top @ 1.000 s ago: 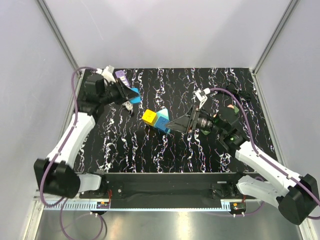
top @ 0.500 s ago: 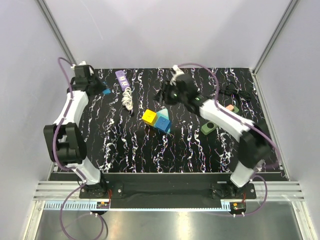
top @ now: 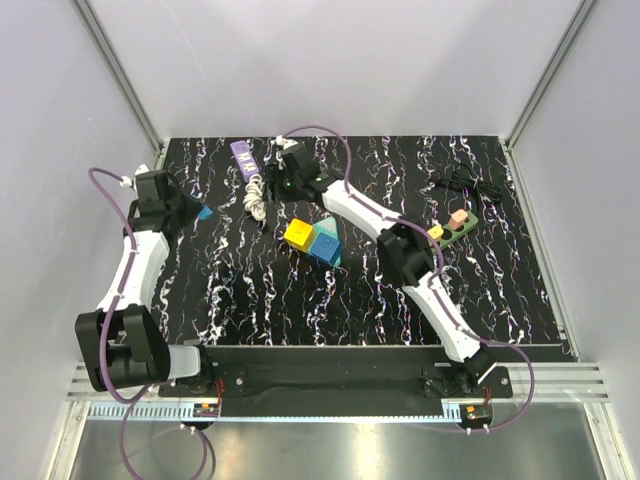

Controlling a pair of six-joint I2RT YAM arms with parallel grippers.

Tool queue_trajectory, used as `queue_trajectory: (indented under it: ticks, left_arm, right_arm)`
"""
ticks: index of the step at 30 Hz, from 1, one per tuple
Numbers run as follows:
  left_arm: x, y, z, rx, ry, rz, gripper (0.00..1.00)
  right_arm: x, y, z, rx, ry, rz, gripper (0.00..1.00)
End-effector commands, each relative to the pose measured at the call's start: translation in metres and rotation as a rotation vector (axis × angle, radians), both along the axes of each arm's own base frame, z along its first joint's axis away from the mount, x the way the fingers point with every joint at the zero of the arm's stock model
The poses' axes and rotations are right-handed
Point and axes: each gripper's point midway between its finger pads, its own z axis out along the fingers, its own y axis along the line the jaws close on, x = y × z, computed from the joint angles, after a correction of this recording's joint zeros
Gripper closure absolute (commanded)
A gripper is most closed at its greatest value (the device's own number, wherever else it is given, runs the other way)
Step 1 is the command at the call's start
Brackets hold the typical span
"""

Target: Insert the plug

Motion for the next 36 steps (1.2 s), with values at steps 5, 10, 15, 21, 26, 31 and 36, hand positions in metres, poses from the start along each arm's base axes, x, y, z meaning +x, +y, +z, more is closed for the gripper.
queue_trajectory:
  ticks: [5,10,15,21,26,31,36]
  left_arm:
    - [-0.007,-0.025,0.014,-0.138,-0.118,-0.053,1.0]
    - [-0.02,-0.02,0.02,-0.093,-0.148,-0.031,1.0]
    - [-0.021,-0.013,0.033,-0.053,-0.182,-0.006,1.0]
    - [-0.02,-0.003,0.052,-0.015,-0.205,0.022,1.0]
    - [-0.023,0.003,0.075,0.03,-0.245,0.036,1.0]
    - [-0.023,0.015,0.096,0.146,-0.247,0.038,1.0]
    - [-0.028,0.02,0.093,0.201,-0.203,0.02,1.0]
  right_arm:
    - [0.003,0.034,-0.015,-0.024,-0.043,0.097,0.33]
    - [-0.001,0.051,-0.031,0.004,-0.047,0.119,0.34]
    - [-0.026,0.076,-0.034,0.012,-0.062,0.216,0.6]
    - [-0.056,0.096,-0.017,0.028,-0.069,0.27,0.73]
    - [-0.075,0.098,-0.031,0.004,-0.022,0.286,1.0]
    - [-0.11,0.106,-0.012,-0.002,-0.014,0.349,1.0]
    - [-0.167,0.114,-0.007,-0.026,0.017,0.43,1.0]
